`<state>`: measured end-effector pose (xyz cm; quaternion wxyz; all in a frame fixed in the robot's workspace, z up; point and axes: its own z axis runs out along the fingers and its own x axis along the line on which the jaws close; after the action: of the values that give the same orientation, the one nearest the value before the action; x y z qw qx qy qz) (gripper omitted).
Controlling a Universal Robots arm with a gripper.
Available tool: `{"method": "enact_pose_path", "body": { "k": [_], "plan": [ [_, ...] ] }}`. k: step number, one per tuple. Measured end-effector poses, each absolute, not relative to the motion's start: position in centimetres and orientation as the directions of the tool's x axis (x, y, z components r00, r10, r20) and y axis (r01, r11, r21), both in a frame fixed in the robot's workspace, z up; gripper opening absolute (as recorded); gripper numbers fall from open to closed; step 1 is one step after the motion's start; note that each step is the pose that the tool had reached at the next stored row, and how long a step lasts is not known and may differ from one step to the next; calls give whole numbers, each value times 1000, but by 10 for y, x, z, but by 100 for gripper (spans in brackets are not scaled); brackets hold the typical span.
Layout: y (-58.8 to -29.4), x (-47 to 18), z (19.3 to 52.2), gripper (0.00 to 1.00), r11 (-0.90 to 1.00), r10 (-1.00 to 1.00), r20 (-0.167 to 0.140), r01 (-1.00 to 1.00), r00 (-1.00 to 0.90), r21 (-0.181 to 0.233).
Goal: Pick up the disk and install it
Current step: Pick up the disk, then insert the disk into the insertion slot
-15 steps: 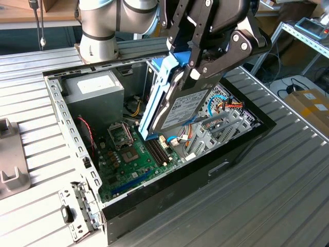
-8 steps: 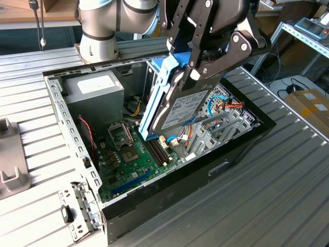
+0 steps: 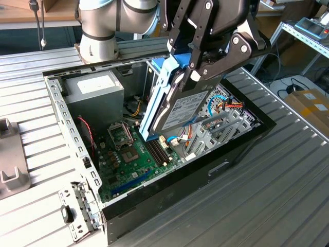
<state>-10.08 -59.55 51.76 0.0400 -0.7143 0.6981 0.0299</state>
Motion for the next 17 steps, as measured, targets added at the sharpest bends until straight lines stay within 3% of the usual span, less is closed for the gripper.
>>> {"method": "enact_pose_path", "body": {
  "k": [17],
  "plan": [
    [-595, -93, 514, 37, -22, -995, -95, -1000, 24, -15]
  ]
}}
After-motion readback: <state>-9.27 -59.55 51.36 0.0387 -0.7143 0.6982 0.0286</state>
